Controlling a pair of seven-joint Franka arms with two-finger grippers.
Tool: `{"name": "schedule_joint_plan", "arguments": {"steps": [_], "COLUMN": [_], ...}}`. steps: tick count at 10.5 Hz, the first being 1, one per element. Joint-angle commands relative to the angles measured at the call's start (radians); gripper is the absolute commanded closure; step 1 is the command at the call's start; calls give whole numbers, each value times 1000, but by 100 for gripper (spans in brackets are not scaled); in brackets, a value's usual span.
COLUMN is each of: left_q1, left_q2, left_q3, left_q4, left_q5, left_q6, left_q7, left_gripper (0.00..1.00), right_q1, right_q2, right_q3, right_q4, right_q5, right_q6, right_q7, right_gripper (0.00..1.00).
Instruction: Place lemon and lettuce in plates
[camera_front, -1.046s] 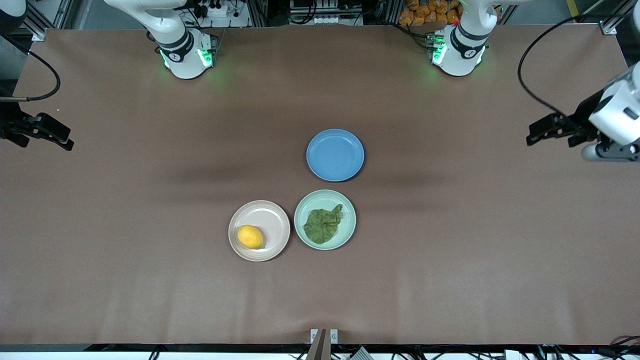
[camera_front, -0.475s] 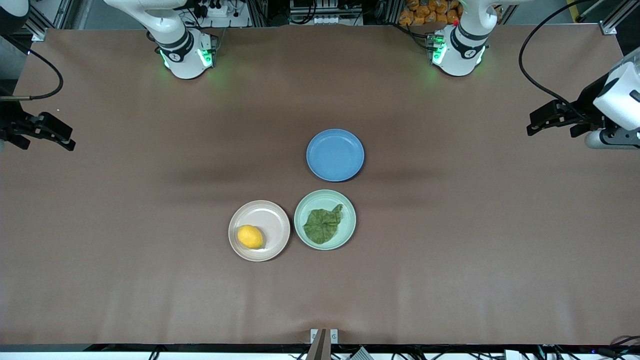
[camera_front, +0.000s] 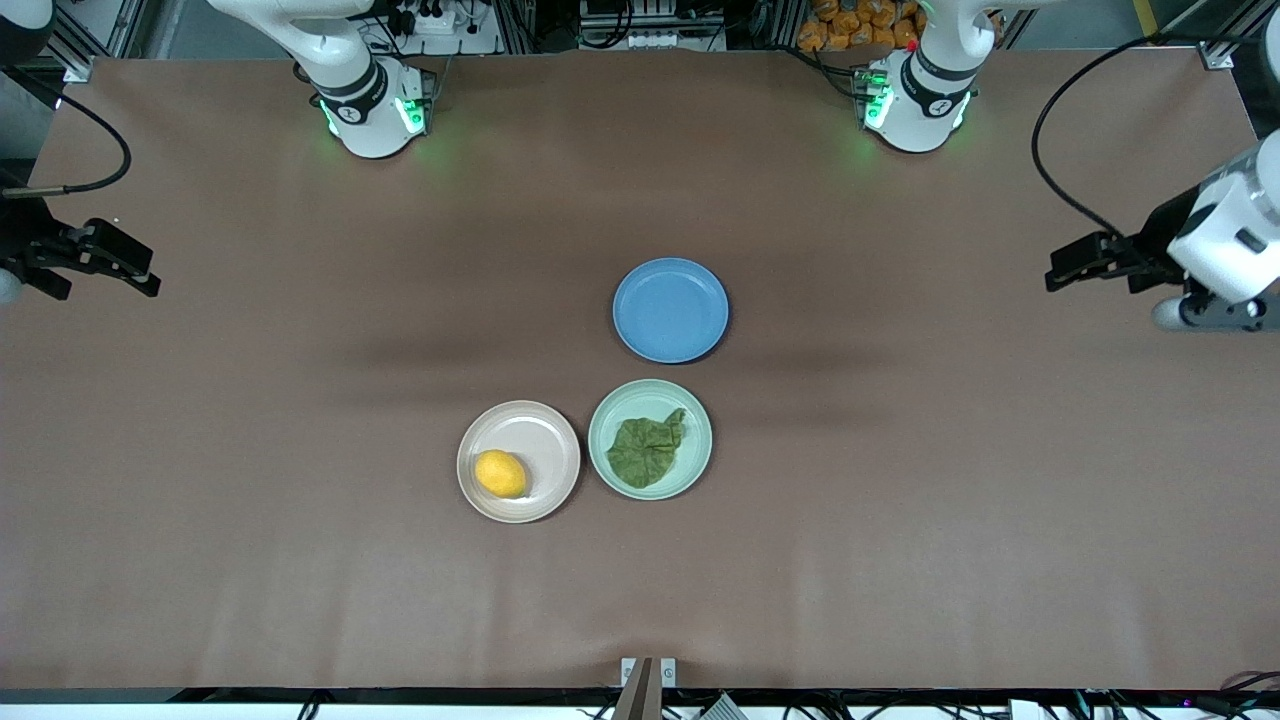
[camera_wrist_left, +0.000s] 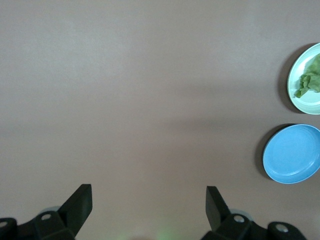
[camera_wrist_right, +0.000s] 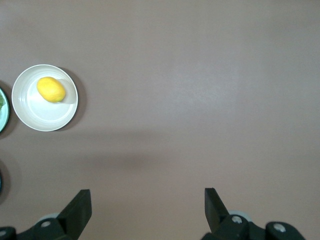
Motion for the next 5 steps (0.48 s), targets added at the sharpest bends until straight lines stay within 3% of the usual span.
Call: {"name": "schedule_joint_plan", "arguments": {"steps": [1,5], "left_q1": [24,67], "left_q2": [32,35], "left_q3": [-12,-88], "left_q4": [10,13], "left_q5": [24,141], "left_q6": [25,44], "left_q7": [-3,2], "left_gripper": [0,0], "right_q1": [-11,-20], "right_q2": [-27,-30], "right_q3": [2,-2], "right_q4": [-26,-26], "right_q5": [24,23], "right_q6": [-9,-32], "right_q7": [-18,-18], "right_gripper": [0,0]}}
